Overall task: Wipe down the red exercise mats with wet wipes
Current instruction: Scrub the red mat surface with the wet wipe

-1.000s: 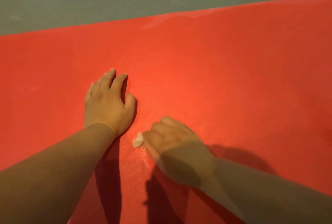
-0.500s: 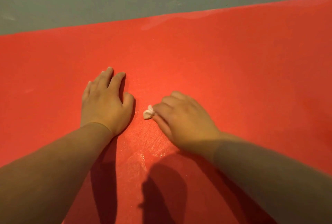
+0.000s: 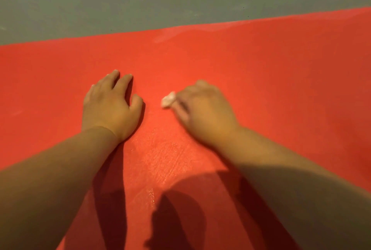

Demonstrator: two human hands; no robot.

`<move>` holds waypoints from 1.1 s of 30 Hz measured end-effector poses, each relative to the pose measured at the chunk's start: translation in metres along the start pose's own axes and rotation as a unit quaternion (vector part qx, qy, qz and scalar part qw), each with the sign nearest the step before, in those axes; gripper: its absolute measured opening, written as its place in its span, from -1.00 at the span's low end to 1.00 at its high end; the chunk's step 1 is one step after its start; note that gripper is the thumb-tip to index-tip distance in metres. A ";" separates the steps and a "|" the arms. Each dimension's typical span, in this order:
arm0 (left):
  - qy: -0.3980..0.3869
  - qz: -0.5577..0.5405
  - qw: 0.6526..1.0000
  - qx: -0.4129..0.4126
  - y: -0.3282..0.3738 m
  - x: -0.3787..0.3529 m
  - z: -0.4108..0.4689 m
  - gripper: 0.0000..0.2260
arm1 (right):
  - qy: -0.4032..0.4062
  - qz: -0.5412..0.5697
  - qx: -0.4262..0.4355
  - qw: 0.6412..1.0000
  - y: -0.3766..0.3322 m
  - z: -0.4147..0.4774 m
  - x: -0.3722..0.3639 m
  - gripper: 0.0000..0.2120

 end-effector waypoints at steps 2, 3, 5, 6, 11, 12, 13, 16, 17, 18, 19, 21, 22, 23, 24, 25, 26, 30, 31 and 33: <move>-0.001 -0.005 1.000 -0.009 0.001 0.001 0.020 -0.41 | 0.026 -0.020 -0.117 0.993 0.056 0.009 0.010 -0.73; 0.000 -0.006 1.000 -0.013 0.000 0.002 0.029 -0.42 | 0.043 -0.023 -0.194 0.980 0.084 0.011 0.017 -0.72; 0.002 -0.005 1.000 -0.017 -0.001 0.002 0.042 -0.42 | 0.088 -0.006 -0.302 0.949 0.106 0.015 0.020 -0.69; 0.001 -0.003 1.000 -0.018 -0.001 0.002 0.044 -0.42 | 0.086 -0.006 -0.307 0.948 0.098 0.019 0.017 -0.69; -0.009 -0.009 1.000 -0.021 -0.001 0.005 0.046 -0.42 | 0.023 0.096 -0.024 0.995 -0.020 0.008 -0.004 -0.92; -0.008 -0.014 1.000 -0.022 -0.001 0.004 0.046 -0.42 | 0.008 0.098 0.013 0.995 -0.021 0.006 -0.003 -0.93; -0.006 -0.018 1.000 -0.022 -0.002 0.005 0.047 -0.43 | -0.001 0.090 0.025 0.996 -0.010 0.008 0.000 -0.90; -0.001 -0.026 0.999 -0.021 -0.004 0.005 0.050 -0.43 | 0.028 0.075 -0.108 0.991 0.058 0.022 0.012 -0.80; -0.001 -0.026 0.999 -0.020 -0.005 0.005 0.051 -0.43 | 0.037 0.056 -0.188 0.980 0.085 0.027 0.017 -0.76; -0.002 -0.026 0.999 -0.020 -0.005 0.005 0.052 -0.43 | 0.047 0.043 -0.272 0.960 0.104 0.030 0.022 -0.72; -0.005 -0.025 0.999 -0.020 -0.005 0.005 0.054 -0.43 | 0.060 0.037 -0.317 0.946 0.108 0.033 0.022 -0.72; -0.010 -0.025 0.999 -0.019 -0.004 0.004 0.057 -0.43 | 0.045 0.041 -0.273 0.960 0.078 0.041 0.014 -0.77; -0.009 -0.026 0.999 -0.019 -0.004 0.003 0.058 -0.43 | 0.030 0.052 -0.203 0.977 0.051 0.043 0.007 -0.77; -0.008 -0.027 0.999 -0.020 -0.004 0.003 0.059 -0.43 | 0.020 0.069 -0.118 0.990 0.021 0.043 0.001 -0.77; -0.007 -0.026 0.999 -0.021 -0.005 0.003 0.060 -0.44 | 0.005 0.084 -0.038 0.996 -0.007 0.039 -0.003 -0.82; -0.006 -0.025 0.999 -0.022 -0.005 0.003 0.061 -0.44 | -0.001 0.086 0.024 0.996 -0.023 0.034 -0.006 -0.90; -0.007 -0.024 0.999 -0.023 -0.006 0.003 0.062 -0.44 | -0.005 0.076 0.064 0.995 -0.024 0.032 -0.005 -0.94; -0.009 -0.018 0.999 -0.025 -0.007 0.001 0.064 -0.43 | 0.016 0.038 -0.135 0.990 0.077 0.048 0.014 -0.77; -0.010 -0.018 1.000 -0.024 -0.007 0.001 0.065 -0.43 | 0.030 0.024 -0.238 0.970 0.107 0.051 0.021 -0.76; -0.013 -0.017 1.000 -0.022 -0.007 0.001 0.066 -0.42 | 0.056 0.034 -0.358 0.932 0.122 0.057 0.025 -0.73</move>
Point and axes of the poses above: each hand's wrist, its own z-axis towards the middle knuckle, its own x-axis out of the back of the hand, y = z × x, the point moved 1 cm from there along z, towards the middle knuckle, and after that the axes turned 9 degrees about -y, right-handed, at the moved point
